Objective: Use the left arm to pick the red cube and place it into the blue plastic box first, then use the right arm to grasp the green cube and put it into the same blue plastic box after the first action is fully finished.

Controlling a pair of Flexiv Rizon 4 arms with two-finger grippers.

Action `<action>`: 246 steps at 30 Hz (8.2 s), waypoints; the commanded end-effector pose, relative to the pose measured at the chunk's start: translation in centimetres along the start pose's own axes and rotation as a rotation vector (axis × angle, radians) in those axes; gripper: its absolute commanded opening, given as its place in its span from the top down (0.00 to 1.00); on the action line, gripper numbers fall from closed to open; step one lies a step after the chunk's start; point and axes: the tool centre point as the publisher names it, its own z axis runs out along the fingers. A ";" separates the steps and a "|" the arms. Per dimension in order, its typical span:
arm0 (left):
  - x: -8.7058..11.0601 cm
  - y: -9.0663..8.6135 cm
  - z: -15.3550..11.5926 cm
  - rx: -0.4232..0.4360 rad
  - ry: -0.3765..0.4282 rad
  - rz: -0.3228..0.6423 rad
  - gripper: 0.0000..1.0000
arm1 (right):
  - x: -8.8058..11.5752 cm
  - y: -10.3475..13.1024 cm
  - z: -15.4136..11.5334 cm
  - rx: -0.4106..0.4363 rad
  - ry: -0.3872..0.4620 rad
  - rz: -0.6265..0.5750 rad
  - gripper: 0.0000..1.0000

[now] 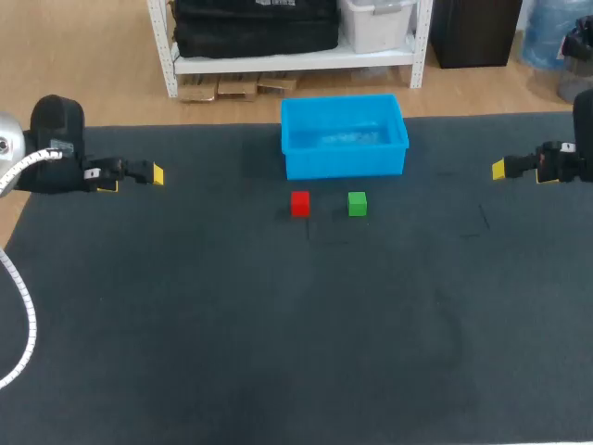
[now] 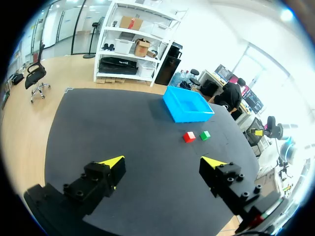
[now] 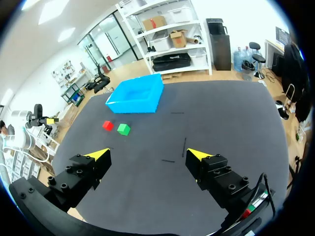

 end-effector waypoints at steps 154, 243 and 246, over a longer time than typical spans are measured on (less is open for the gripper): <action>-10.0 -14.1 13.0 -0.483 0.537 -0.094 0.00 | 0.0 0.0 0.0 0.002 0.001 0.000 0.00; -1.0 -12.7 22.5 -0.453 0.697 -0.141 0.00 | 0.0 0.0 0.0 0.002 0.001 0.000 0.00; -1.0 -12.7 22.6 -0.451 0.700 -0.142 0.00 | 0.0 0.0 0.0 0.002 0.001 0.000 0.00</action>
